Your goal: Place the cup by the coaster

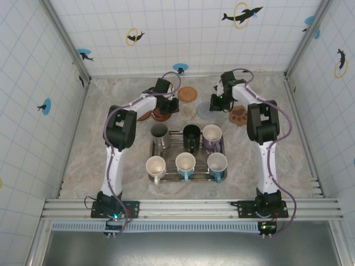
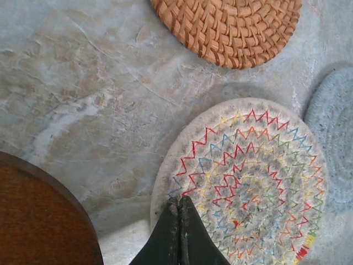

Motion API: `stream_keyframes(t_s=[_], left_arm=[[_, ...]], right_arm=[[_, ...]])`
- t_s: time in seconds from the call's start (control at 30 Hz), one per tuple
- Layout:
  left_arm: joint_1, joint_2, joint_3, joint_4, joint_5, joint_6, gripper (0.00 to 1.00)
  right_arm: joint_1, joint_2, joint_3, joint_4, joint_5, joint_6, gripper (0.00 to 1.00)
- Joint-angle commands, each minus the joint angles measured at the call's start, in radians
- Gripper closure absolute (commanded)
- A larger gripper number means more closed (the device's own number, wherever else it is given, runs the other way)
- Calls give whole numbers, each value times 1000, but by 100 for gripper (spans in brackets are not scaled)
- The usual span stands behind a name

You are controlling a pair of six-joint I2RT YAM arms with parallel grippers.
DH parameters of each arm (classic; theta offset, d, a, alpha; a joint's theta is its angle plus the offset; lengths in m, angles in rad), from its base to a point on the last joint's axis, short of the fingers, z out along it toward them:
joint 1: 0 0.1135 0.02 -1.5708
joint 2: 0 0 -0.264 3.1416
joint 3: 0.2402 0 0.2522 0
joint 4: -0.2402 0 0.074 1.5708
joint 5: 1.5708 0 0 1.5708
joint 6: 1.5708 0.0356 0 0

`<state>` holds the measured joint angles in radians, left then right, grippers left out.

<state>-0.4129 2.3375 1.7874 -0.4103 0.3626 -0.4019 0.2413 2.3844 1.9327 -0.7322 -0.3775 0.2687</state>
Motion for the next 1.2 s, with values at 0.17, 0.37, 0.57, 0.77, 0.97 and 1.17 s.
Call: stream_keyframes(t_s=[0.17,0.37,0.57,0.77,0.97,1.17], left_arm=[[20,23,-2,-74,-83,-9,100],[20,-38,-18,-79,-76,4,100],[20,-88,-43,-75,-76,15,100],[14,-114,-43,-68,-60,19,100],[13,-133,-37,-68,-53,18,100],[11,-165,-37,-64,-56,20,100]], right_arm=[[-3,-23,-67,-40,60,-10,100],[9,-16,-47,-37,50,1,100],[26,1,-10,-48,48,5,100],[47,22,34,-59,42,10,100],[73,55,88,-81,37,11,100],[90,81,124,-98,34,11,100]])
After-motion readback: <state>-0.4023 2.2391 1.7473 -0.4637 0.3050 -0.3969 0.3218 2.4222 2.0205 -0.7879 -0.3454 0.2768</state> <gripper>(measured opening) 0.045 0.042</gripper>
